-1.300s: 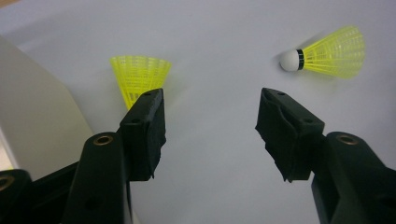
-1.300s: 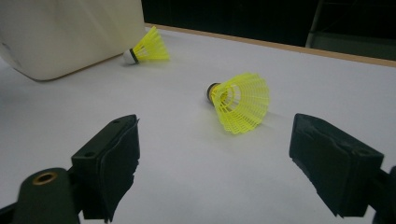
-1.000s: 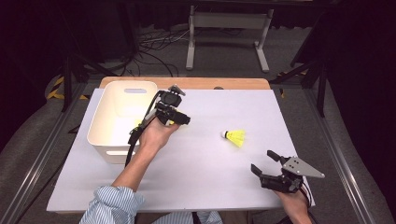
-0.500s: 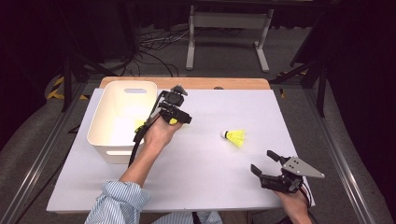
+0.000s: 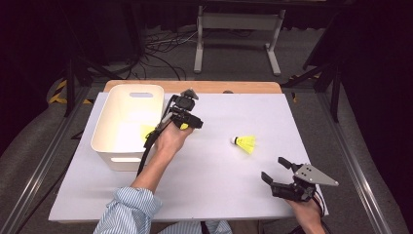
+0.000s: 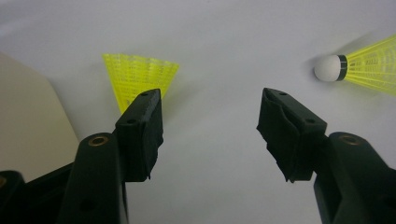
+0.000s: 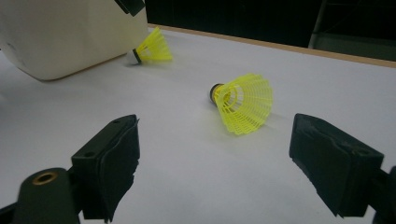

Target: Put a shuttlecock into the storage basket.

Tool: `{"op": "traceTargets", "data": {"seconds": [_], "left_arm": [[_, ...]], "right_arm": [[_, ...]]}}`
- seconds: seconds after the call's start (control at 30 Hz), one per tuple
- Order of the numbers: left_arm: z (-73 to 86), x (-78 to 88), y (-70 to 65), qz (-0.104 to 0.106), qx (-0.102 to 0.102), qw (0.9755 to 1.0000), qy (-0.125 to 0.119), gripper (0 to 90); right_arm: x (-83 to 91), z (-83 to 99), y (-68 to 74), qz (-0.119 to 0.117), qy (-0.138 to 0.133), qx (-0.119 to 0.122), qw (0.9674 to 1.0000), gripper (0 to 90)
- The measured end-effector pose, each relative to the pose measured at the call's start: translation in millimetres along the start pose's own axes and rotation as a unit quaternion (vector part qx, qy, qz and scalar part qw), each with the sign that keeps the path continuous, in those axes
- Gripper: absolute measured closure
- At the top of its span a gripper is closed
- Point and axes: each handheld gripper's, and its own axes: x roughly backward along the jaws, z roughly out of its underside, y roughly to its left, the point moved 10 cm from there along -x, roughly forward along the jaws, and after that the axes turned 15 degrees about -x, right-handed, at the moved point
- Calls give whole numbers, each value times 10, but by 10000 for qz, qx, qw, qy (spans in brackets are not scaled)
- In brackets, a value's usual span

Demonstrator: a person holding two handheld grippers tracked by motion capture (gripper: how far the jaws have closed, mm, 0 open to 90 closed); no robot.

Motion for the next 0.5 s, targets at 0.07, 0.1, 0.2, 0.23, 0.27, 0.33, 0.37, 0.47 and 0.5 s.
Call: {"op": "traceTargets", "data": {"seconds": [0.07,0.1,0.2,0.23,0.27,0.33,0.37,0.47,0.5], "left_arm": [[-11,-18,-8,-10,32,10000,9,406],[-18,-33,-2,-16,26,10000,14,406],[-28,-69,9,-46,99,9999,42,405],[-29,-87,25,-75,128,9999,67,405],[-27,-104,44,-110,167,9998,93,405],[-23,-131,73,-184,218,9995,157,404],[-26,-139,79,-227,207,9994,171,404],[-37,-172,89,-284,245,9991,209,401],[-37,-184,91,-297,240,9990,232,399]], "right_arm": [[-1,0,1,-5,-2,11,10000,168],[0,0,1,-4,-1,10,10000,168],[0,0,1,-5,-1,-1,10000,168],[0,-1,2,-9,-3,2,10000,168],[0,-1,2,-8,-3,-3,10000,168],[1,0,3,-17,1,3,10000,168],[1,1,3,-19,2,2,10000,168],[-2,2,3,-23,11,-6,10000,168],[-2,2,5,-27,10,-2,10000,168]]}}
